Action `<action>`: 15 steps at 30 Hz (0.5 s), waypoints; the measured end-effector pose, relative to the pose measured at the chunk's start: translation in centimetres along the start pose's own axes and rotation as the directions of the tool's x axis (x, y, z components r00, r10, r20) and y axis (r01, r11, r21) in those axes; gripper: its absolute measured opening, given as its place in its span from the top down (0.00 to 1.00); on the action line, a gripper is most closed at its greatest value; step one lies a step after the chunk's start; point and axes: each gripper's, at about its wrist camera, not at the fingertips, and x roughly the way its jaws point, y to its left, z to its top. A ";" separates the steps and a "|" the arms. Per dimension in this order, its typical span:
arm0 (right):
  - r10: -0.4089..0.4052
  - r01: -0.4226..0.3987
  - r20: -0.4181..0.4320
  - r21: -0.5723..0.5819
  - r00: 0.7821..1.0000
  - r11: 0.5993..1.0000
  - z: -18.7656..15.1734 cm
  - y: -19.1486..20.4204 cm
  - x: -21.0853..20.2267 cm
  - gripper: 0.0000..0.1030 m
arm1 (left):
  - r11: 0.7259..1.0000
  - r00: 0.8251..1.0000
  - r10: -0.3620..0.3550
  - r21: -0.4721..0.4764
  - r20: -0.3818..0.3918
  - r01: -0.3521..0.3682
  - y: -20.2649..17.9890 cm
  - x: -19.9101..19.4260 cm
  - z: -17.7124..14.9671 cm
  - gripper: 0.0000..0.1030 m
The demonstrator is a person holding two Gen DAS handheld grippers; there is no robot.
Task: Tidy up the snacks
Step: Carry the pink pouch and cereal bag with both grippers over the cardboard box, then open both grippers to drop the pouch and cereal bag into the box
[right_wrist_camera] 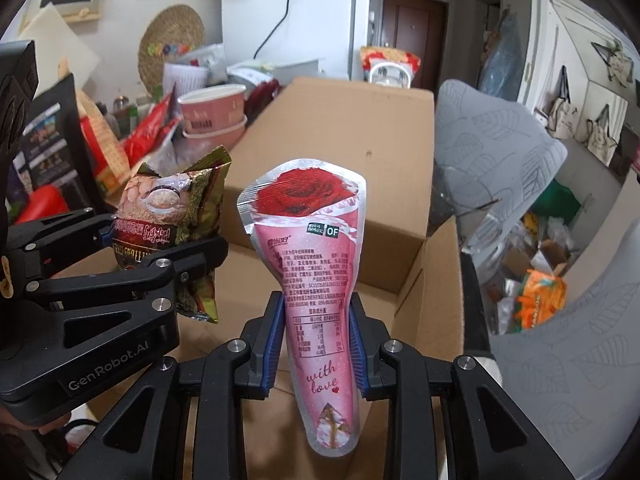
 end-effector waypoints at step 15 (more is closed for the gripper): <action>-0.039 0.040 -0.128 0.002 0.991 0.999 0.0 -0.4 2.6 0.62 | 0.997 0.983 0.079 0.003 -0.164 -0.079 0.1 3.3 0.1 0.58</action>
